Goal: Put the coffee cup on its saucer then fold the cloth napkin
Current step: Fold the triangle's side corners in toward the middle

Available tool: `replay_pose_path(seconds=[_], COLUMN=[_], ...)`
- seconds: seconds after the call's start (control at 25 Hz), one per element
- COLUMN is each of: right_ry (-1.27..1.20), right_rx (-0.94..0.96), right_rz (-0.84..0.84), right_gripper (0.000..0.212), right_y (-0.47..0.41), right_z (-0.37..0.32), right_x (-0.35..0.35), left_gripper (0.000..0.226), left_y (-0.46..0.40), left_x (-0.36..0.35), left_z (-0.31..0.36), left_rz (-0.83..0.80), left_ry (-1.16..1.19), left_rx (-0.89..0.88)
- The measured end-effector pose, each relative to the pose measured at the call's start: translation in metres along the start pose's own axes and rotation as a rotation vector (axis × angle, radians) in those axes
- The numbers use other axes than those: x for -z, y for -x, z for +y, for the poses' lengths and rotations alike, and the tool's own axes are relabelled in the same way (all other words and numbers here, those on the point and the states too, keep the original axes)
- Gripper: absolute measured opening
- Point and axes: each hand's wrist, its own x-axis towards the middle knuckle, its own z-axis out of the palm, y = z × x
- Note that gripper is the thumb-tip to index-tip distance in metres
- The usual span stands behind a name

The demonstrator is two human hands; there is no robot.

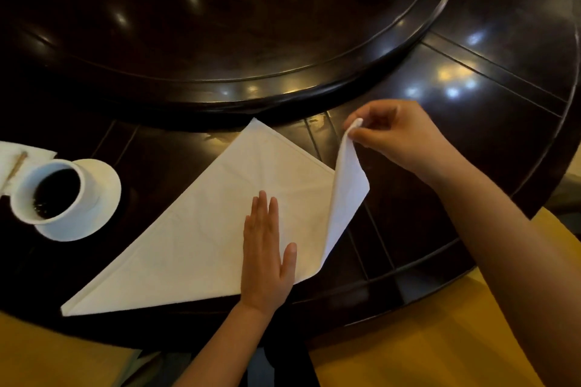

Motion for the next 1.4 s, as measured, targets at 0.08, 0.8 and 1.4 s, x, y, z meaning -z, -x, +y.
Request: replay_pose_path(seconds=[0.08, 0.8, 1.4], right_ry=[0.070, 0.455, 0.916], right_rx=[0.045, 0.140, 0.432], right_rz=[-0.014, 0.109, -0.249], right_gripper=[0.010, 0.020, 0.060], right_y=[-0.032, -0.117, -0.055], right_z=[-0.002, 0.041, 0.091], right_x=[-0.022, -0.140, -0.146], left_gripper=[0.058, 0.064, 0.085], left_y=[0.000, -0.009, 0.012], left_x=[0.000, -0.008, -0.002], left_z=[-0.001, 0.002, -0.004], left_rz=[0.013, -0.235, -0.309], left_ry=[0.027, -0.436, -0.530], left_rx=[0.001, 0.069, -0.013])
